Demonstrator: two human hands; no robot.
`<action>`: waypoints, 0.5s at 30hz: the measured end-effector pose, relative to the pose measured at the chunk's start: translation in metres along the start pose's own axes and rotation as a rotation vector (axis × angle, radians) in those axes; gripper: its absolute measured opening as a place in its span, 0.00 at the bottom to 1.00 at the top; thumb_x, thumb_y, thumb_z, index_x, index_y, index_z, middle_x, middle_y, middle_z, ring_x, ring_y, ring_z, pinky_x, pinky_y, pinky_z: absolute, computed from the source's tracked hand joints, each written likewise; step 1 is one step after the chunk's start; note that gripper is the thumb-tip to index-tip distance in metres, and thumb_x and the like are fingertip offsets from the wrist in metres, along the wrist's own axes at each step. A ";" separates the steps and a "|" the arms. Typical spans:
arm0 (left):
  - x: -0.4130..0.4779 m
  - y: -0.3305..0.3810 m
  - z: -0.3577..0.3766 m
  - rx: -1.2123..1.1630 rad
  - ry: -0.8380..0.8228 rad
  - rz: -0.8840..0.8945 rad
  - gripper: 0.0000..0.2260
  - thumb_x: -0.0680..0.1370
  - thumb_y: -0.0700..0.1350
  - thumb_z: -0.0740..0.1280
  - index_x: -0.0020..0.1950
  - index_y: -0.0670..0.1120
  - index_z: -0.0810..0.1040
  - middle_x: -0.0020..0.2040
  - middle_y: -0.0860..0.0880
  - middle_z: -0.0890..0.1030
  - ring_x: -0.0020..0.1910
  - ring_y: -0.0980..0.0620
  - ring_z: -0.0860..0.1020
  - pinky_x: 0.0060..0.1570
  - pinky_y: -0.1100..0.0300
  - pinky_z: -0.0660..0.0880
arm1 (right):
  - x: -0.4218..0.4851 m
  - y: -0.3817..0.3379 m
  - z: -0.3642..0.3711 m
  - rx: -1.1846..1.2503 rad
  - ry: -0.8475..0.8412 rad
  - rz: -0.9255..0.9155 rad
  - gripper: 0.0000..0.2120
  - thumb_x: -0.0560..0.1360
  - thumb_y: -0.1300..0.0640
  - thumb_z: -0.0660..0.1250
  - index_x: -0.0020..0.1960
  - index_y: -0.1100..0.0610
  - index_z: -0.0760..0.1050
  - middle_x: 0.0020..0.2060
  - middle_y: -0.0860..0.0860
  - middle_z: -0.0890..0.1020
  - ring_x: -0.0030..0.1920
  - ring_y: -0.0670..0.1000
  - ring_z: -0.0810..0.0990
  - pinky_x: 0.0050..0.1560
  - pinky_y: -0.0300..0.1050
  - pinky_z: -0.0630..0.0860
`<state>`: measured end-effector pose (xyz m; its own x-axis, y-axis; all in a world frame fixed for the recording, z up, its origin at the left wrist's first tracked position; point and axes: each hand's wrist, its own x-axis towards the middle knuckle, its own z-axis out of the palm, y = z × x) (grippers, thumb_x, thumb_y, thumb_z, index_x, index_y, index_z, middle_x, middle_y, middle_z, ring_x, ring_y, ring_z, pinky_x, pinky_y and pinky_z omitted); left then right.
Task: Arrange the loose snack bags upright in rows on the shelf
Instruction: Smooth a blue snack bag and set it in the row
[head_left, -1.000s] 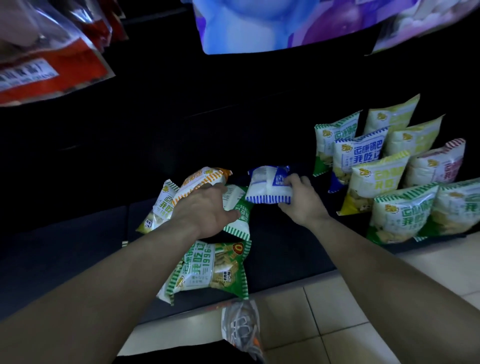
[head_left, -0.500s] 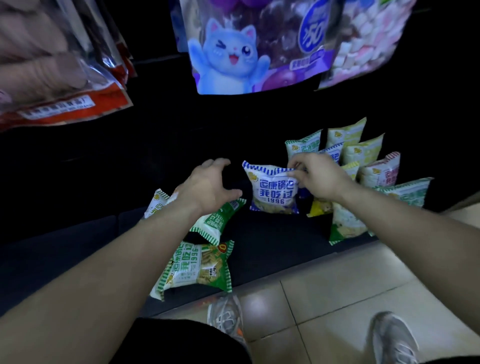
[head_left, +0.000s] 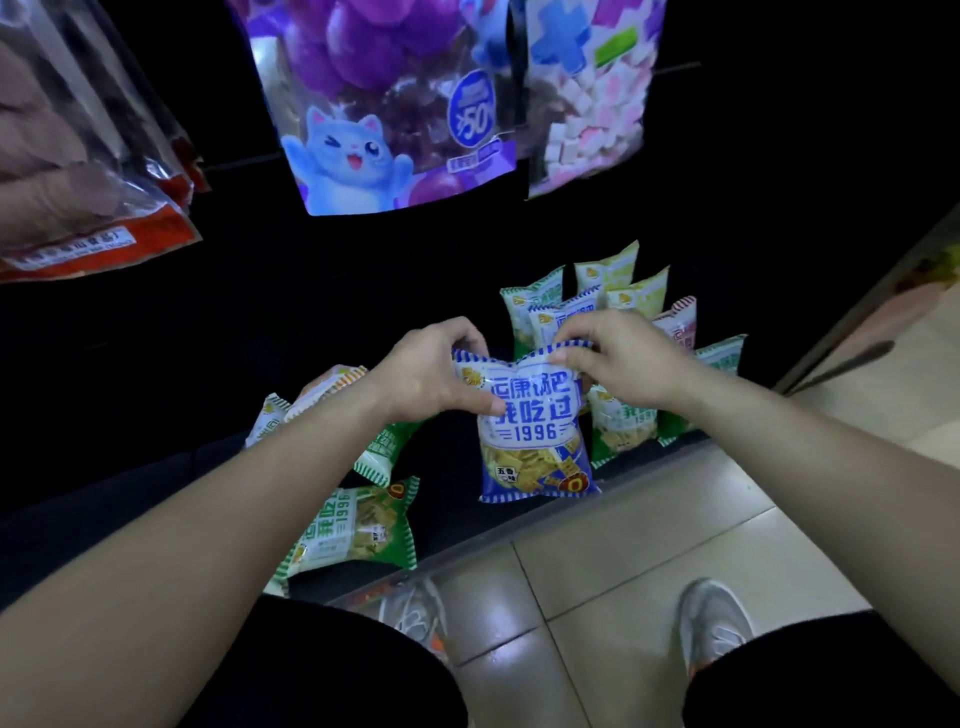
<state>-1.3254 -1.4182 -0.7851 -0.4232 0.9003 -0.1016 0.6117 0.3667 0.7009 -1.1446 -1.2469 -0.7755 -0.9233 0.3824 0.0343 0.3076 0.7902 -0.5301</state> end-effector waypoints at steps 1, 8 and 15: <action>0.001 0.000 0.002 0.006 -0.008 -0.006 0.25 0.61 0.53 0.83 0.50 0.52 0.74 0.50 0.53 0.80 0.46 0.54 0.81 0.42 0.55 0.80 | 0.000 -0.002 -0.001 -0.002 -0.014 -0.003 0.04 0.80 0.48 0.65 0.47 0.46 0.76 0.37 0.52 0.83 0.37 0.50 0.82 0.42 0.54 0.80; 0.019 0.002 0.022 0.148 -0.035 -0.062 0.20 0.65 0.55 0.80 0.53 0.54 0.80 0.45 0.57 0.82 0.37 0.62 0.78 0.32 0.67 0.70 | -0.004 0.023 0.006 0.046 0.034 0.129 0.14 0.81 0.43 0.61 0.61 0.49 0.75 0.43 0.52 0.82 0.42 0.53 0.81 0.44 0.54 0.79; 0.068 -0.047 0.025 0.335 0.115 -0.206 0.25 0.67 0.59 0.78 0.59 0.52 0.78 0.47 0.50 0.80 0.41 0.53 0.78 0.34 0.57 0.73 | 0.012 0.055 0.016 -0.092 -0.049 0.240 0.10 0.81 0.46 0.60 0.60 0.48 0.73 0.46 0.47 0.83 0.41 0.53 0.82 0.42 0.53 0.81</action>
<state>-1.3661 -1.3679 -0.8426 -0.6199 0.7750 -0.1225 0.6821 0.6095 0.4040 -1.1428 -1.2063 -0.8176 -0.8306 0.5426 -0.1257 0.5371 0.7206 -0.4386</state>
